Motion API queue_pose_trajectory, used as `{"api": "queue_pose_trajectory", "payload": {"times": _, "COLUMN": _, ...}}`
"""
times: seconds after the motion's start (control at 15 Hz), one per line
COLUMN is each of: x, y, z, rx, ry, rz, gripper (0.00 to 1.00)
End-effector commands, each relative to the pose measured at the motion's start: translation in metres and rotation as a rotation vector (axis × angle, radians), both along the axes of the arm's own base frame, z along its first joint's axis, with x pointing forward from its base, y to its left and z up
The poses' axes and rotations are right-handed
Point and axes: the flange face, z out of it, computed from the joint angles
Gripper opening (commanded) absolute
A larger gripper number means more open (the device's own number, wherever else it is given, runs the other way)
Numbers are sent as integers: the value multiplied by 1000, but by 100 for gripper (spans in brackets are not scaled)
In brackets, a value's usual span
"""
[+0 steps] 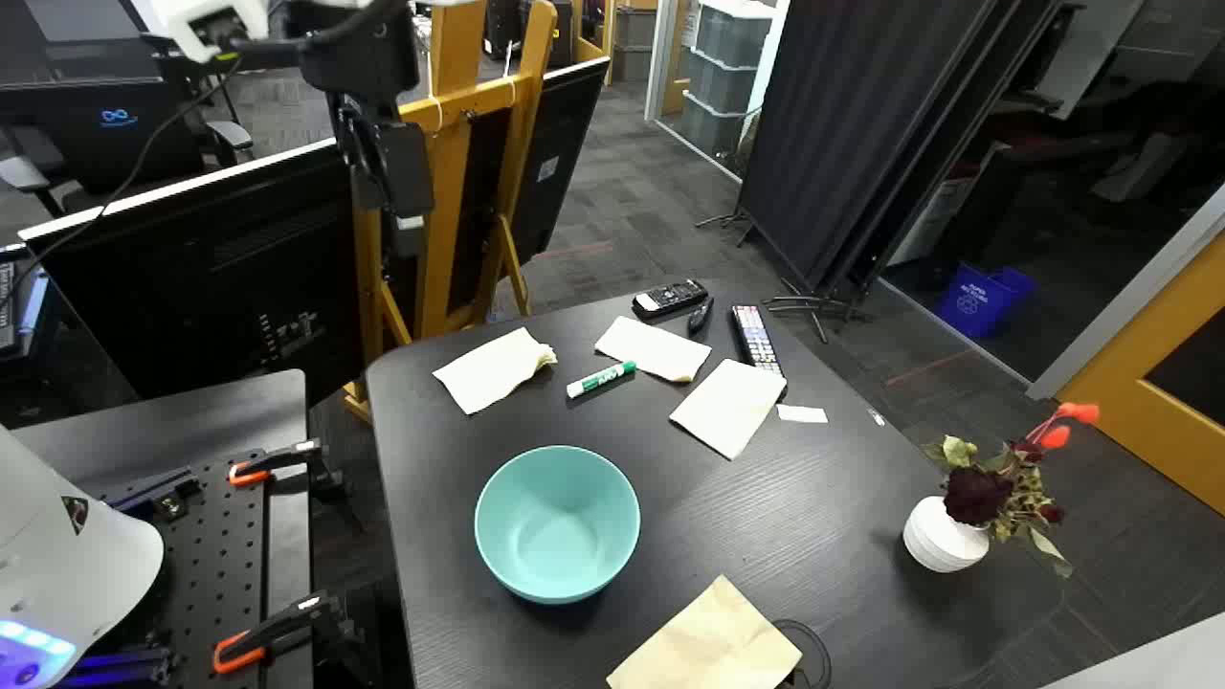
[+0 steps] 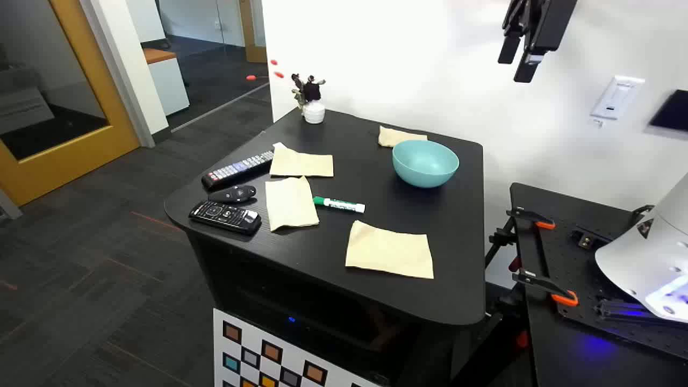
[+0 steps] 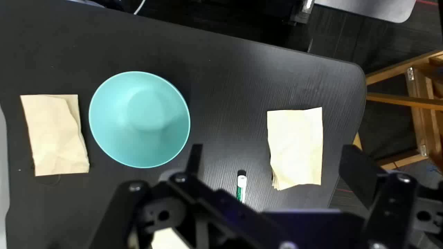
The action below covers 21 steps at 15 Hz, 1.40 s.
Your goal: Put the green marker in the bowl
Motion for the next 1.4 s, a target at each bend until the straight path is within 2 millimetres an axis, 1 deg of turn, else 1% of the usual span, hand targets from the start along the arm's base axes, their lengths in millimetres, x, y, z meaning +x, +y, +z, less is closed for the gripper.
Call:
{"api": "queue_pose_trajectory", "payload": {"times": 0.0, "x": 0, "y": 0, "z": 1, "rx": 0, "ry": 0, "rz": 0, "gripper": 100}}
{"api": "queue_pose_trajectory", "payload": {"times": 0.33, "x": 0, "y": 0, "z": 1, "rx": 0, "ry": 0, "rz": 0, "gripper": 100}}
{"api": "queue_pose_trajectory", "payload": {"times": 0.47, "x": 8, "y": 3, "z": -3, "rx": -1, "ry": -11, "rz": -11, "gripper": 100}}
{"api": "queue_pose_trajectory", "payload": {"times": 0.6, "x": 21, "y": 7, "z": -8, "rx": 5, "ry": -42, "rz": -24, "gripper": 100}}
{"api": "queue_pose_trajectory", "payload": {"times": 0.8, "x": 48, "y": 12, "z": -20, "rx": 5, "ry": -104, "rz": -48, "gripper": 100}}
{"api": "queue_pose_trajectory", "payload": {"times": 1.33, "x": 139, "y": 21, "z": -93, "rx": 22, "ry": -161, "rz": -100, "gripper": 100}}
